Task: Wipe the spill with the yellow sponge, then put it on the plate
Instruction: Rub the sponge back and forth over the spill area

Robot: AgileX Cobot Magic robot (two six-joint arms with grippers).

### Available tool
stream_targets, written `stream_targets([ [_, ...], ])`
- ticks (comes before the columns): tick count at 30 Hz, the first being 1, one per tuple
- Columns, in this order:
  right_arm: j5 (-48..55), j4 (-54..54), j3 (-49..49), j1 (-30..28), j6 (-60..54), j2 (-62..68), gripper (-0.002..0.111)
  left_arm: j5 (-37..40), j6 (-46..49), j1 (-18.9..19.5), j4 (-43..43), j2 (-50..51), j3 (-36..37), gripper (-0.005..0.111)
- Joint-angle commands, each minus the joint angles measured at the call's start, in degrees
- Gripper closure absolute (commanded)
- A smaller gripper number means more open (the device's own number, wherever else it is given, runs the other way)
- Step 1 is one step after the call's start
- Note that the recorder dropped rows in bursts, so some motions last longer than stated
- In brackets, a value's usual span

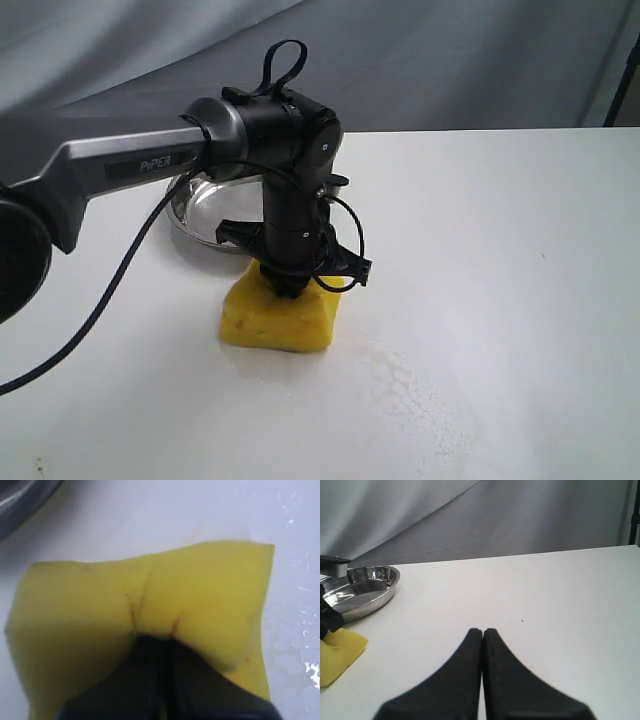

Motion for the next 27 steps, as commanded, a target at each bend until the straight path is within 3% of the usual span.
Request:
stream_targets([
  [1, -0.8, 0.3, 0.2, 0.0, 0.2, -0.3, 0.108, -4.3, 2.5, -3.7, -0.7, 1.9, 0.9, 0.107],
  [8, -0.8, 0.3, 0.2, 0.0, 0.2, -0.3, 0.108, -10.0, 5.1, -14.3, -6.3, 1.9, 0.9, 0.107],
  [17, -0.8, 0.3, 0.2, 0.0, 0.2, -0.3, 0.108, -9.1, 12.5, -22.5, -13.8, 1.9, 0.9, 0.107],
  [22, -0.8, 0.3, 0.2, 0.0, 0.2, -0.3, 0.108, -9.1, 11.3, -22.1, -10.6, 1.9, 0.9, 0.107],
  [27, -0.8, 0.3, 0.2, 0.0, 0.2, -0.3, 0.108, -8.3, 7.5, -16.2, -6.8, 1.9, 0.9, 0.107],
])
